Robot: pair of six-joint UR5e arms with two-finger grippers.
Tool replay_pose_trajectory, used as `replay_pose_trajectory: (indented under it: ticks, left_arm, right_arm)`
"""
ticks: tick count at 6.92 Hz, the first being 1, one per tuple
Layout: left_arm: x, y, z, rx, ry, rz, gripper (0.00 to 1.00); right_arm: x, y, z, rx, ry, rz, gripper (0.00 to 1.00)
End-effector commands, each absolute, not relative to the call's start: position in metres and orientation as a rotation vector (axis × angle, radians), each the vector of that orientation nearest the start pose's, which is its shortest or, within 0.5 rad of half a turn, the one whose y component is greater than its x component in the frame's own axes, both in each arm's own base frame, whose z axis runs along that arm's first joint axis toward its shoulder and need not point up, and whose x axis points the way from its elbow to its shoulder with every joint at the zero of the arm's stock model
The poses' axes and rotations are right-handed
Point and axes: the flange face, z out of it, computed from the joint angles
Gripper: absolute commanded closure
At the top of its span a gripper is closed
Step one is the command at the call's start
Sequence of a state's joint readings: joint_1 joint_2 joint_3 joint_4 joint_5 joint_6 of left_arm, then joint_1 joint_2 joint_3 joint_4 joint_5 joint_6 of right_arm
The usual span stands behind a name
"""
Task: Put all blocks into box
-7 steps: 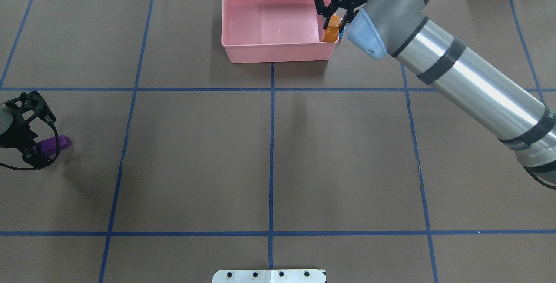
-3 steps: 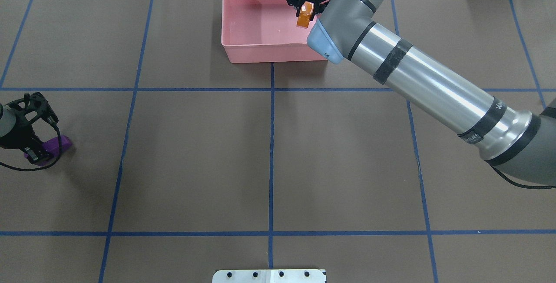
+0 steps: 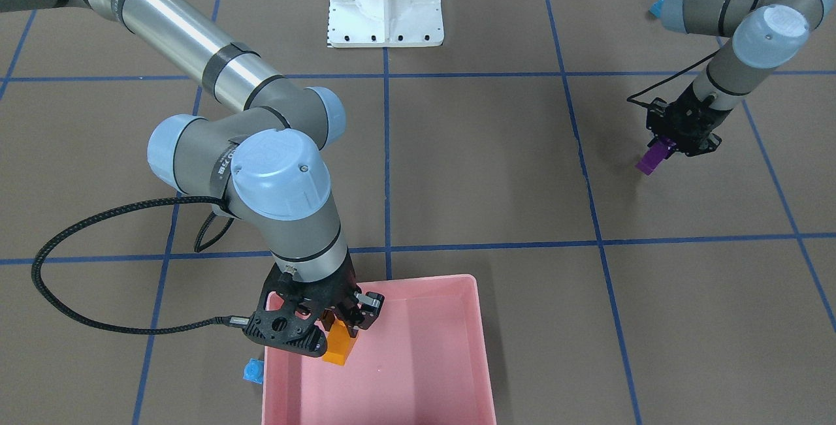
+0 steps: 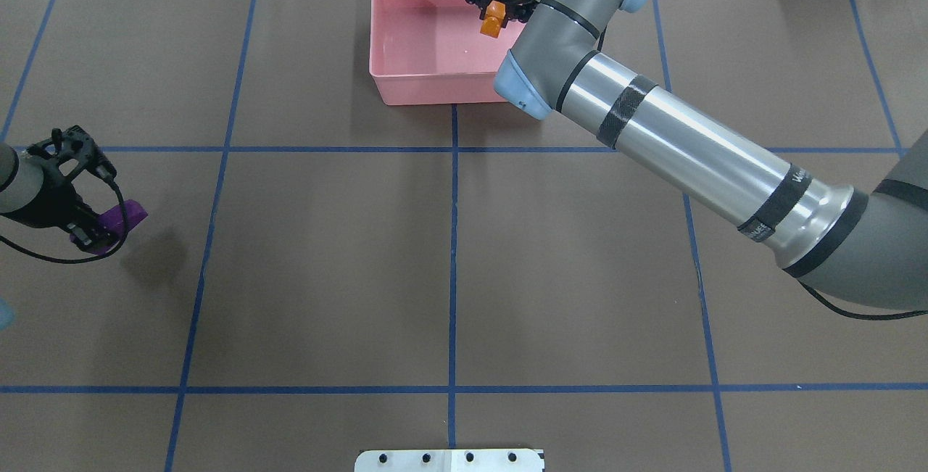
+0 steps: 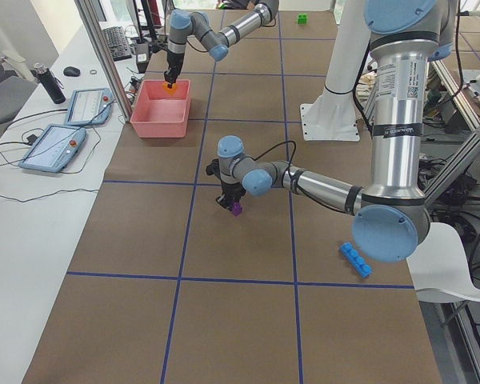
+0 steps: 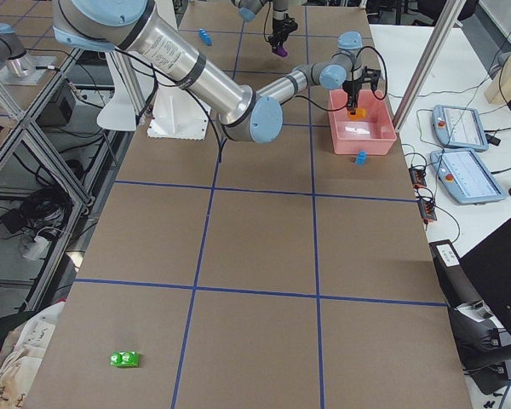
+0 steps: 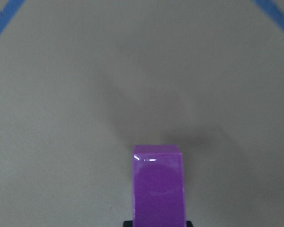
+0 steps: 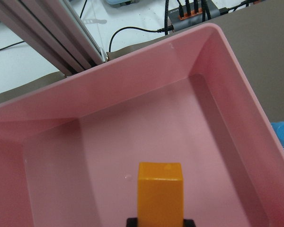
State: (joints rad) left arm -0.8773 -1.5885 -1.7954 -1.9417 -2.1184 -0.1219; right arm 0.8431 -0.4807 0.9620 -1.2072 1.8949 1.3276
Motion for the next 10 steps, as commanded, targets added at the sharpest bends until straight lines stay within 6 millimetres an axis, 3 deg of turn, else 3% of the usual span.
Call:
replay_pose_trajectory:
  ticks: [1, 2, 3, 4, 5, 6, 8, 9, 10]
  left_arm:
    - [0.307, -0.497, 0.411, 0.377, 0.843, 0.476, 1.00]
    - [0.331, -0.526, 0.356, 0.354, 0.898, 0.341, 1.00]
    - [0.355, -0.553, 0.305, 0.339, 0.936, 0.257, 1.00]
    - [0.383, -0.586, 0.261, 0.323, 0.967, 0.187, 1.00]
    - [0.417, -0.628, 0.201, 0.297, 0.992, 0.112, 1.00]
    - [0.440, -0.655, 0.163, 0.273, 1.003, 0.045, 1.00]
    - [0.476, -0.692, 0.108, 0.331, 0.959, -0.046, 1.00]
    - [0.509, -0.687, 0.111, 0.360, 0.968, -0.132, 1.00]
    - [0.531, -0.681, 0.120, 0.390, 0.964, -0.212, 0.42]
  right_arm:
    - [-0.503, -0.709, 0.169, 0.216, -0.866, 0.427, 0.00]
    - [-0.497, -0.712, 0.169, 0.222, -0.866, 0.423, 0.00]
    - [-0.478, -0.723, 0.168, 0.216, -0.877, 0.409, 0.00]
    - [-0.444, -0.740, 0.174, 0.181, -0.904, 0.392, 0.00]
    - [-0.418, -0.751, 0.200, 0.172, -0.894, 0.366, 0.00]
    - [-0.397, -0.760, 0.233, 0.187, -0.857, 0.337, 0.00]
    - [-0.360, -0.770, 0.299, 0.171, -0.795, 0.357, 0.00]
    - [-0.352, -0.768, 0.331, 0.167, -0.781, 0.379, 0.00]
    - [-0.348, -0.765, 0.358, 0.154, -0.772, 0.414, 0.00]
